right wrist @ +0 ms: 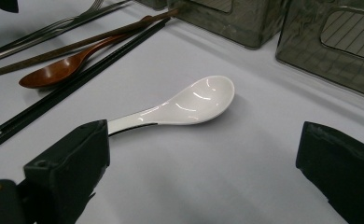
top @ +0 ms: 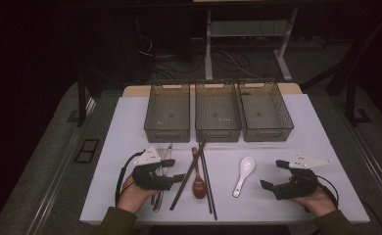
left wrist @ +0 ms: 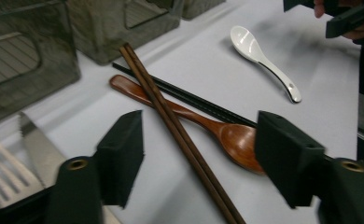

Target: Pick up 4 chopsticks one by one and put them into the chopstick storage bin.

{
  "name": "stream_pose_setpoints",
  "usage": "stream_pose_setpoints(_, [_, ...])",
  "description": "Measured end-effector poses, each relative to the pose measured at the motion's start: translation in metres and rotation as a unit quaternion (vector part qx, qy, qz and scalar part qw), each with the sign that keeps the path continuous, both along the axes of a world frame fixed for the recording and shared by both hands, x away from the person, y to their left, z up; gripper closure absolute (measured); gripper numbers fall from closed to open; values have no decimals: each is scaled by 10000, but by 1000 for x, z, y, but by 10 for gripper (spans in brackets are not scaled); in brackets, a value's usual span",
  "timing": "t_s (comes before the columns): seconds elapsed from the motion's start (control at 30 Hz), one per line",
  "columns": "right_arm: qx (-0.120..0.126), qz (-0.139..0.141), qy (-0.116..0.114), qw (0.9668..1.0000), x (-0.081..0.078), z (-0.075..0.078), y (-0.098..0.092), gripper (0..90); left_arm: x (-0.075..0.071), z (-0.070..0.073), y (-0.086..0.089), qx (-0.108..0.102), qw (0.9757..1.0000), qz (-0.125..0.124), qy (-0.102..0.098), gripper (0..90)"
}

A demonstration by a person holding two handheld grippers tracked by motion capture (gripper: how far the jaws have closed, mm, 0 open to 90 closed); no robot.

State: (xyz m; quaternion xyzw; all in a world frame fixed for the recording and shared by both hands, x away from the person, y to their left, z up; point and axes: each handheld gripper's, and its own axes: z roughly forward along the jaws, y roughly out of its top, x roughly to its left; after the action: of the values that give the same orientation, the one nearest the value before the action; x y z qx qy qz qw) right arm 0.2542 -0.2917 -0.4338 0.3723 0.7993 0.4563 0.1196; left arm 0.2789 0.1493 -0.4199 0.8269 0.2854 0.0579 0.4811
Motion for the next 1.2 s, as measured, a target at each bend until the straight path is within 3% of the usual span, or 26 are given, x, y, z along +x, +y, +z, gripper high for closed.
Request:
stream_pose_setpoints(0.3, [-29,3,19,10000,0,0,1,25,-4,-7,-13,174,9989,-301,305,663])
stream_pose_setpoints(0.57, [-45,3,14,10000,0,-1,1,25,-7,-15,-20,469,9961,-422,623,879])
stream_pose_setpoints(0.9, [-52,4,9,10000,0,-1,1,25,-11,-22,-25,668,9927,-582,822,885])
stream_pose_setpoints(1.0, [-37,3,15,10000,-1,0,1,26,-14,-23,-29,861,9903,-653,871,885])
stream_pose_setpoints(1.2, [-58,23,4,10000,0,-1,1,26,-14,-25,-30,1070,9881,-696,854,885])
